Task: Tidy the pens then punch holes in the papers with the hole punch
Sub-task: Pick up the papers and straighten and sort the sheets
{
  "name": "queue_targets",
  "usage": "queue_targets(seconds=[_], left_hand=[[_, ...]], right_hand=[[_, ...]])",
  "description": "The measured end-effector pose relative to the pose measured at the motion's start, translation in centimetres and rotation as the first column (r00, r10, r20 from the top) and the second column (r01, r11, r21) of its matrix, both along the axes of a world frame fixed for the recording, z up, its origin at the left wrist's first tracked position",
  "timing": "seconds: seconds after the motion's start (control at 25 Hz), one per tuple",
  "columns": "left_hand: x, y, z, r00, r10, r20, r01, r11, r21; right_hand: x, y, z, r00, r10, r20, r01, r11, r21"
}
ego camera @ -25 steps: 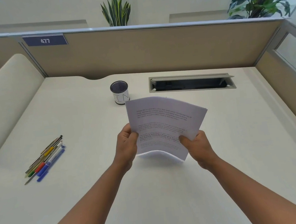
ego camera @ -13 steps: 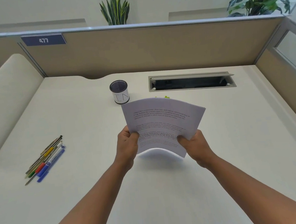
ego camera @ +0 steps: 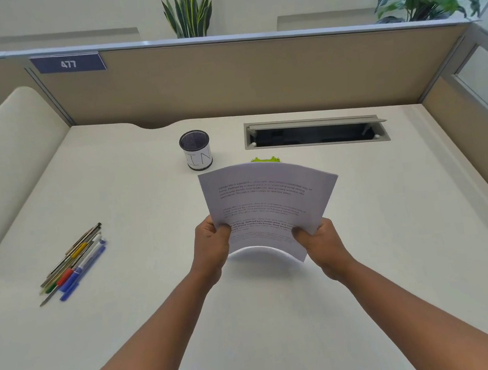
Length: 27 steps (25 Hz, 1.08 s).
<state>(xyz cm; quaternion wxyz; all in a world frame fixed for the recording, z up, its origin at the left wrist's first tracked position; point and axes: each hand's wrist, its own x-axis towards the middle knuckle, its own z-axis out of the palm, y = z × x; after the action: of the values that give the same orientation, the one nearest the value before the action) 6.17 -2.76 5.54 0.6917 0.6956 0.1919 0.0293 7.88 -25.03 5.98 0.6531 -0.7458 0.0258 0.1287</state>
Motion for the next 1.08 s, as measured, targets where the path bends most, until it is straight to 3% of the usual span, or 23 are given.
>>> queue_targets(seconds=[0.44,1.08], left_hand=[[0.1,0.4,0.1,0.999,0.001,0.049,0.0,1.0,-0.006],[-0.3,-0.4,-0.4,1.0,-0.012,-0.005,0.012,1.0,-0.023]], right_hand=[[-0.3,0.4,1.0,0.999,0.001,0.042,-0.001,1.0,-0.014],[-0.7,0.0,-0.3,1.0,-0.009,0.017,0.01,0.998,-0.06]])
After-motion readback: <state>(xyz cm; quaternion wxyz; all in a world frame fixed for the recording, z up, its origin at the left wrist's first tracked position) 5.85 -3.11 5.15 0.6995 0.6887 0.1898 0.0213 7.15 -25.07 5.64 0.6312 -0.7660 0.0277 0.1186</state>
